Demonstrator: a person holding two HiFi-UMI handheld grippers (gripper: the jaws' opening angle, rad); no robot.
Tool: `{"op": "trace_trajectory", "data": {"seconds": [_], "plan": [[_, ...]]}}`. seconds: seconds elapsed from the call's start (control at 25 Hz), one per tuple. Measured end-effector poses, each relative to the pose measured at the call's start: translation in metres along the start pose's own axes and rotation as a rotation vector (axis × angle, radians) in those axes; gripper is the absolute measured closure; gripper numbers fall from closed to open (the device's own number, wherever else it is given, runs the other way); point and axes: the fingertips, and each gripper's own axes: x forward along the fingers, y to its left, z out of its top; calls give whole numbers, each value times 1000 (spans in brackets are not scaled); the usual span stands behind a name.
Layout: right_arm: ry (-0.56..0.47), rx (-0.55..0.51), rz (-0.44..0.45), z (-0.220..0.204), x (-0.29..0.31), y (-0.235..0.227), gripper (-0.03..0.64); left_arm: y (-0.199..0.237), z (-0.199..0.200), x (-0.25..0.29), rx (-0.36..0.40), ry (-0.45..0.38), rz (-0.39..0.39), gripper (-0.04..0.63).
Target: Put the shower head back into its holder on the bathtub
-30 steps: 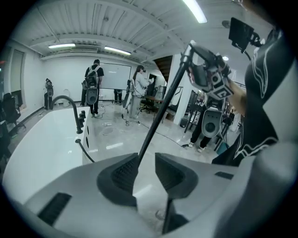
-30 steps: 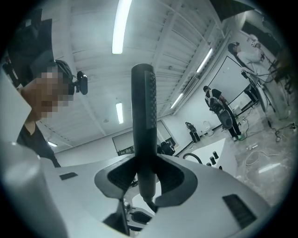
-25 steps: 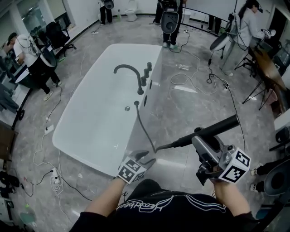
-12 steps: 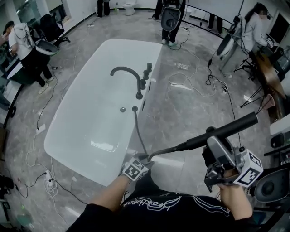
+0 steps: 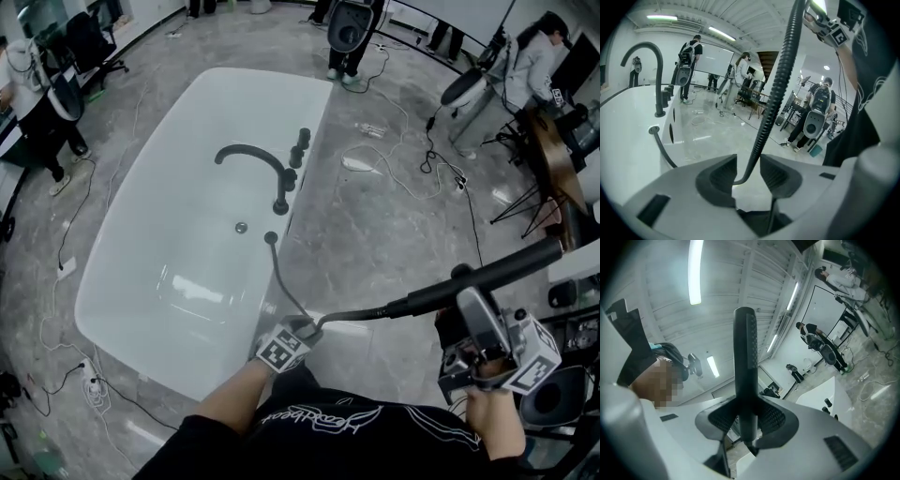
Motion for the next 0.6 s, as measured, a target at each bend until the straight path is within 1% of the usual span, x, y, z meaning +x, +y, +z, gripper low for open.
{"op": "trace_trajectory", "data": {"seconds": [0.16,0.28,0.32,0.36,0.52,0.6], "plan": [[-10,4,-5,7,7,-8,480,1,15,6,15,-19,-29,449],[-16,4,-17,14,8,-16,480,-5,27,11,40,-34,-52,478],[-19,1,-23,15,9,-17,480,-6,28,12,47,-33,-57,521],[-22,-5,-30,16,12,-18,480,-6,27,12,55,-27,-58,528],[-26,-34,-53,19,14,-27,480,0,21,7,55,-1,-48,534],[-17,-79,-86,21,11,-38,480,5,17,3,44,13,-45,534]]}}
